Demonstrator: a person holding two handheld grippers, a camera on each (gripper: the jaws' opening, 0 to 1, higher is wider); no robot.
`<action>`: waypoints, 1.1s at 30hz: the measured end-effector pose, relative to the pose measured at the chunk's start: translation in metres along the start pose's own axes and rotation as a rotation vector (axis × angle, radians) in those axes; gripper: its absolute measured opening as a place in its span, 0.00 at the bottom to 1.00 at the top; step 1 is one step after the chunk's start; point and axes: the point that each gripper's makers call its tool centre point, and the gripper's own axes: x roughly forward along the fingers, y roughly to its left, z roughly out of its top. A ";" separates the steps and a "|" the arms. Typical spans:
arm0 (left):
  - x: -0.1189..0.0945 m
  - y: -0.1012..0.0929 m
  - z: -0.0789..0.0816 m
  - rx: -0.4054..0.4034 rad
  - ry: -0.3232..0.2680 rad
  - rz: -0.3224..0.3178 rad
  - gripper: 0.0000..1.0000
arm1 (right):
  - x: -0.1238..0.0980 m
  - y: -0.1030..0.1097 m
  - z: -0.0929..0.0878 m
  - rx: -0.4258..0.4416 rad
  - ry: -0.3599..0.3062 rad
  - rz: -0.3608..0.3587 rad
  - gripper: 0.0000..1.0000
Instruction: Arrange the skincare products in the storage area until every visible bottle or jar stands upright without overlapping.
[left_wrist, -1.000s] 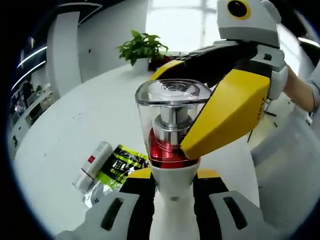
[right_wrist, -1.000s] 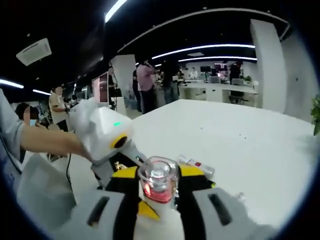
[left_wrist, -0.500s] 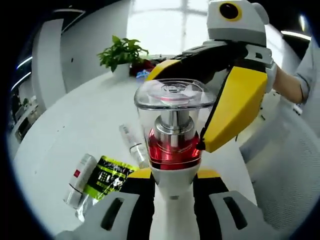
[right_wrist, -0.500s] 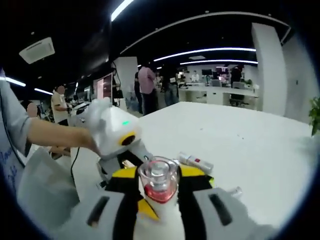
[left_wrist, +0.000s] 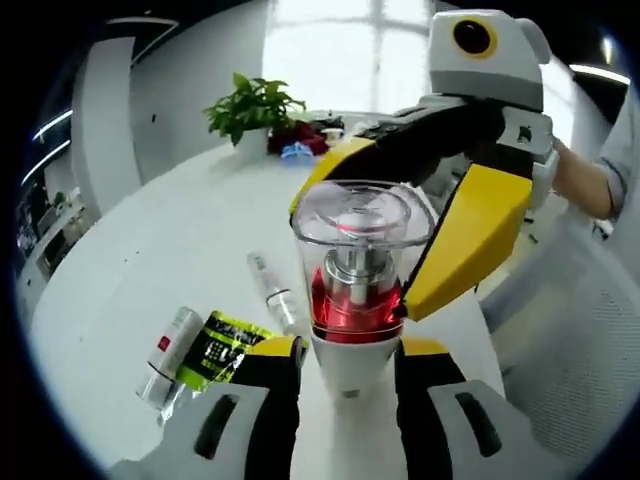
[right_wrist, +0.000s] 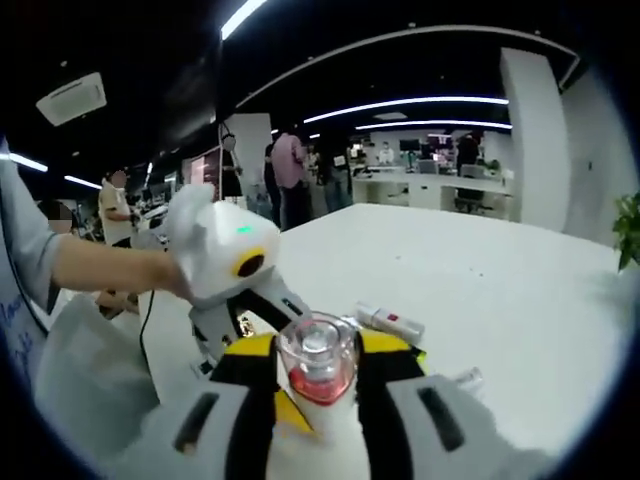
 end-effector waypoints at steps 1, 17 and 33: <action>-0.004 0.000 0.001 0.003 -0.002 0.009 0.34 | 0.000 0.001 0.000 -0.004 0.000 -0.003 0.31; -0.051 0.013 -0.011 -0.022 0.034 0.194 0.39 | -0.007 0.000 0.003 -0.017 -0.011 -0.035 0.40; -0.134 0.025 -0.035 -0.205 0.006 0.464 0.57 | -0.023 0.000 -0.002 -0.072 0.086 -0.079 0.64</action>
